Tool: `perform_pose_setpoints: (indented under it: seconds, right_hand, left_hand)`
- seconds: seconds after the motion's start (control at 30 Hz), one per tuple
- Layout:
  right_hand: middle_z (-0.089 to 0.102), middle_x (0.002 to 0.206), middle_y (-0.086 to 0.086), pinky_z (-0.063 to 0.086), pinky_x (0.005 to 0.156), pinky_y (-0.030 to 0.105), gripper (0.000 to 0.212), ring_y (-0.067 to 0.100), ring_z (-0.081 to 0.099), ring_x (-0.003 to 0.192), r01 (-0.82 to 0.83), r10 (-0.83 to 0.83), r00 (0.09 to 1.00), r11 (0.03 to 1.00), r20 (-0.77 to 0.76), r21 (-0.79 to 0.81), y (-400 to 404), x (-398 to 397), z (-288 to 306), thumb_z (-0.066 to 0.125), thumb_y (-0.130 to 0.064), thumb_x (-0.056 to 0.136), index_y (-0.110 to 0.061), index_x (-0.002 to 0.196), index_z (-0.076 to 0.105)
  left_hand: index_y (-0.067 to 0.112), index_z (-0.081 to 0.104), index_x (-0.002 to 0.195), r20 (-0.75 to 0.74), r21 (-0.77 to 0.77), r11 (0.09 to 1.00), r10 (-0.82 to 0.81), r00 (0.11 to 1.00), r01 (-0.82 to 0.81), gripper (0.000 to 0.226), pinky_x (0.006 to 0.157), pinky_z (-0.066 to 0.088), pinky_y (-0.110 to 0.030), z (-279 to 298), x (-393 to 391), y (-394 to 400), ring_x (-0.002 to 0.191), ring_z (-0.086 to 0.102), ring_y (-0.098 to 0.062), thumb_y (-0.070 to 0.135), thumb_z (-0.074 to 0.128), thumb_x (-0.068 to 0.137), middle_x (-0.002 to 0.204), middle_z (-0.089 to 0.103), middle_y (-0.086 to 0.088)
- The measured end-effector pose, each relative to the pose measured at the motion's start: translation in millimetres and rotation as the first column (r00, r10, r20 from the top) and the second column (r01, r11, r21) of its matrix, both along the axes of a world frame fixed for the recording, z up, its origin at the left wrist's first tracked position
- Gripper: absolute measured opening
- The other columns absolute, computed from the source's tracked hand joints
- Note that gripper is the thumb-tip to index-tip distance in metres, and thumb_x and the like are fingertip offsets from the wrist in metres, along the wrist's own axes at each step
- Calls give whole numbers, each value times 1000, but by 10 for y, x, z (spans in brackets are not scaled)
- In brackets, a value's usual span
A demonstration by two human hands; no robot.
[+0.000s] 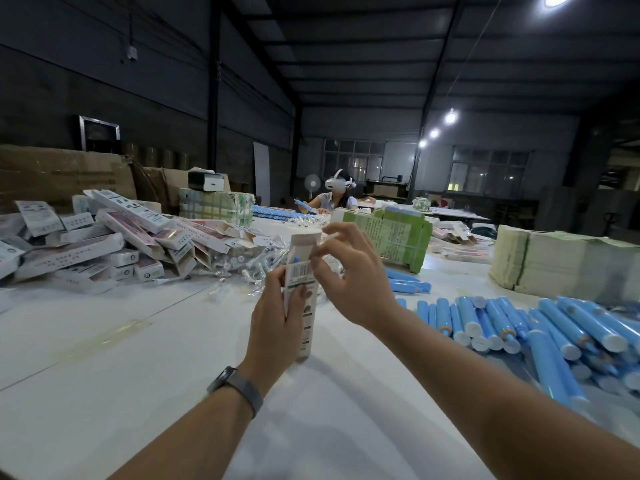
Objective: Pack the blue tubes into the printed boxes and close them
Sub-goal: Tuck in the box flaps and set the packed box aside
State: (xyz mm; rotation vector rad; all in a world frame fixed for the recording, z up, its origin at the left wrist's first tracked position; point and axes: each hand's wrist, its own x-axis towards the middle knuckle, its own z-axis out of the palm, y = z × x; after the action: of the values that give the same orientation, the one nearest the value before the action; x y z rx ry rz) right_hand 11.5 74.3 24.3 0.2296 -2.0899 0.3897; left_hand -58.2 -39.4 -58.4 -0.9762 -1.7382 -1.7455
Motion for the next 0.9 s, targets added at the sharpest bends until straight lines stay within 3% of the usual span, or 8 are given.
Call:
perform_pose_setpoints:
  seconds: [0.07,0.17,0.27,0.33,0.4,0.6,0.67,0.9]
  right_hand:
    - [50,126,-5,50,79,37,10,16,56,105,-63,63,998,994,-3,-84,-45,-9,-5,64,-24,92,-20,100,67]
    - [52,117,-20,57,72,32,32,5,63,93,-215,239,971,912,24,-349,-159,-15,-43,62,-22,93,-42,116,51]
    - [60,109,-17,56,63,27,43,9,70,79,-307,375,926,810,39,-500,-206,-50,-153,61,-16,96,-52,112,43]
    - [61,106,-12,56,62,25,44,11,71,78,-352,413,911,779,1,-518,-209,-48,-215,60,-13,97,-49,115,42]
    - [62,107,-10,56,63,25,43,12,71,78,-370,417,908,756,-38,-540,-194,-49,-260,60,-13,96,-47,117,43]
    - [64,108,-15,62,73,42,41,14,72,85,-315,361,932,778,-24,-544,-117,10,-361,57,-18,99,-50,120,42]
    - [64,111,-13,61,74,46,39,14,72,86,-300,340,940,798,-20,-523,-116,16,-385,55,-18,99,-47,122,44]
    - [67,107,-4,58,66,30,27,10,69,75,-263,300,954,847,7,-463,-129,37,-388,52,-16,101,-36,118,51]
  left_hand:
    - [27,45,115,13,30,999,-42,999,41,20,65,49,-24,16,24,-5,82,66,-6,36,44,97,97,67,12]
    - [27,39,133,-2,48,994,-93,996,93,37,70,57,-34,46,71,-32,87,69,-11,31,44,96,106,68,12]
    - [50,27,142,4,92,983,-157,988,156,53,76,59,-28,100,109,-63,99,69,-10,30,43,96,117,65,23]
    - [67,25,135,-12,115,979,-170,985,170,51,76,57,-23,155,137,-79,101,68,-8,34,40,98,118,61,34]
    - [69,29,133,-14,117,973,-201,979,201,44,74,58,-26,186,145,-79,100,69,-9,38,35,101,118,60,35]
    - [46,46,128,67,136,945,-307,949,296,30,67,55,-33,190,127,-27,85,70,-19,42,32,102,112,69,0]
    - [44,46,126,71,129,948,-300,951,290,28,68,56,-40,189,121,-26,85,69,-23,42,32,102,110,69,-2]
    - [56,47,116,38,105,957,-275,961,270,27,66,58,-42,183,107,-23,80,70,-21,42,30,101,100,69,8]
